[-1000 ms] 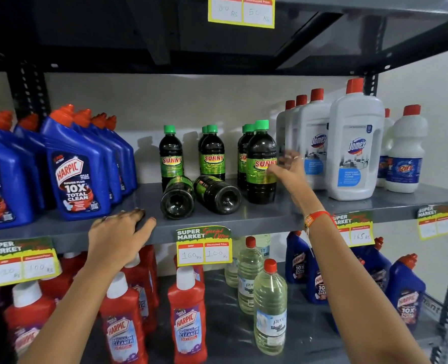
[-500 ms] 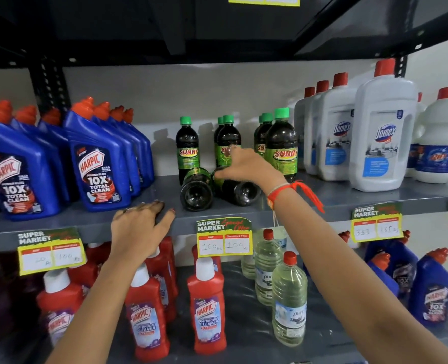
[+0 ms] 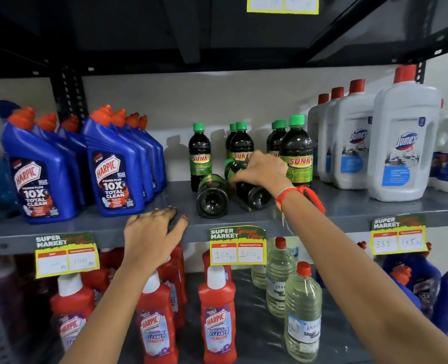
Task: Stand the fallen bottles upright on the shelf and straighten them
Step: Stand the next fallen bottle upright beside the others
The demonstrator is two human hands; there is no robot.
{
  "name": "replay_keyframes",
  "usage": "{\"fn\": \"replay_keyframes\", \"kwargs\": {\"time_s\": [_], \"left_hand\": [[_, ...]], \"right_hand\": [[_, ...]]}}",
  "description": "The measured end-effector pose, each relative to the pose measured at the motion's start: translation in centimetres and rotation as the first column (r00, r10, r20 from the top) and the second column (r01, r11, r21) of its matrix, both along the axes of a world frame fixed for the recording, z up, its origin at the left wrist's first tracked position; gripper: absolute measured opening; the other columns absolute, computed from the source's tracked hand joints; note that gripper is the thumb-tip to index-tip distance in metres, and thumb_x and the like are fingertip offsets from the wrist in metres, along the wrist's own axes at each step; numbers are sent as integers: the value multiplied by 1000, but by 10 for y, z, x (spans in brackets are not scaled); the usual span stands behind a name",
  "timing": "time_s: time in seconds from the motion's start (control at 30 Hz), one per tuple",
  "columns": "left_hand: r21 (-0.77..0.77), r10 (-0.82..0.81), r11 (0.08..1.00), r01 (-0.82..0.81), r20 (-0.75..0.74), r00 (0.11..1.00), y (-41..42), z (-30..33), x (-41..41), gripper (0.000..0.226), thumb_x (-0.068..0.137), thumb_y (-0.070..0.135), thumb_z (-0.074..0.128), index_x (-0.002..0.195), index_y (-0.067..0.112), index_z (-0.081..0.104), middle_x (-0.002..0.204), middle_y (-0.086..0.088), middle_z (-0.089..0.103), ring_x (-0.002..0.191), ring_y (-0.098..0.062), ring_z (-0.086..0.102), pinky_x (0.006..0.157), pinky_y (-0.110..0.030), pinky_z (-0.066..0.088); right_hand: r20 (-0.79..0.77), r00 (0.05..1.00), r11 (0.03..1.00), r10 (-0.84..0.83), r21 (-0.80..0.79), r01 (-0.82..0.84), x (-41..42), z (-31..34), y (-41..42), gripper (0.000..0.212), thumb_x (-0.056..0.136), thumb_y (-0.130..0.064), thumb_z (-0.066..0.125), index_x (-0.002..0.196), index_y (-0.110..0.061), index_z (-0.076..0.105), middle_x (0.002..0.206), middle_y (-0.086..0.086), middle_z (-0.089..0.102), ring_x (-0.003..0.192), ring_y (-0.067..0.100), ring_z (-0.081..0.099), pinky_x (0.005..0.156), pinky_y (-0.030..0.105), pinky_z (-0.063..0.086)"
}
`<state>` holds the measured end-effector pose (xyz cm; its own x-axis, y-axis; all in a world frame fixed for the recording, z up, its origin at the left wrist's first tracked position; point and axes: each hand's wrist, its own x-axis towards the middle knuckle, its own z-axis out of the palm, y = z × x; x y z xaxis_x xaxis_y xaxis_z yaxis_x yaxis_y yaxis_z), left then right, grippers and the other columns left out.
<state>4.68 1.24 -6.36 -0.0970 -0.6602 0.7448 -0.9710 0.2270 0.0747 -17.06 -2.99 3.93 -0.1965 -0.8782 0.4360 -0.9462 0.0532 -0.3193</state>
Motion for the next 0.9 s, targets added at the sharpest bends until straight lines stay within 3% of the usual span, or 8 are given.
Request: {"fn": "replay_keyframes", "kwargs": {"time_s": [0.2,0.37,0.57,0.73,0.8,0.9], "left_hand": [[-5,-7,1000,7,-28,1000,-3,-2,0,55,78,51,31,100,20,70,104,-2,72,93,-22,65,81,-37,43],[-1,-12,1000,12,-37,999,-4,-3,0,55,79,52,31,102,19,70,107,-2,71,95,-22,64,83,-37,41],[7,1,1000,0,-26,1000,-3,-2,-1,58,79,53,29,102,18,69,106,-4,71,95,-23,64,82,-38,41],[10,-2,1000,2,-22,1000,-2,-1,-1,58,80,52,29,103,18,69,107,-4,70,94,-23,64,81,-37,42],[15,-3,1000,3,-20,1000,-2,-1,-1,59,80,52,28,104,17,68,108,-4,70,94,-24,64,82,-37,42],[17,-1,1000,1,-18,1000,-2,-1,-1,60,79,53,27,106,17,68,108,-4,70,95,-24,63,82,-38,41]], "right_hand": [[381,906,953,187,-295,-73,-11,10,10,77,60,-48,79,121,-9,53,119,11,63,112,32,58,91,35,46],[454,839,895,301,-439,-83,-13,1,14,80,60,-37,81,129,-14,49,119,8,64,112,25,59,88,29,46],[591,674,871,443,-463,-166,-17,-27,11,83,64,-24,82,132,-13,36,109,-1,51,102,15,51,93,32,45],[654,564,861,504,-426,-276,-15,-40,5,87,69,-16,78,136,-10,24,118,2,51,116,23,54,102,38,44],[615,616,865,492,-426,-266,-15,-42,6,83,70,-23,78,135,-11,27,122,6,55,117,25,55,100,34,44],[429,825,887,368,-427,-173,-10,-46,15,98,65,-44,79,140,-9,27,135,16,45,126,30,44,103,35,36]]}}
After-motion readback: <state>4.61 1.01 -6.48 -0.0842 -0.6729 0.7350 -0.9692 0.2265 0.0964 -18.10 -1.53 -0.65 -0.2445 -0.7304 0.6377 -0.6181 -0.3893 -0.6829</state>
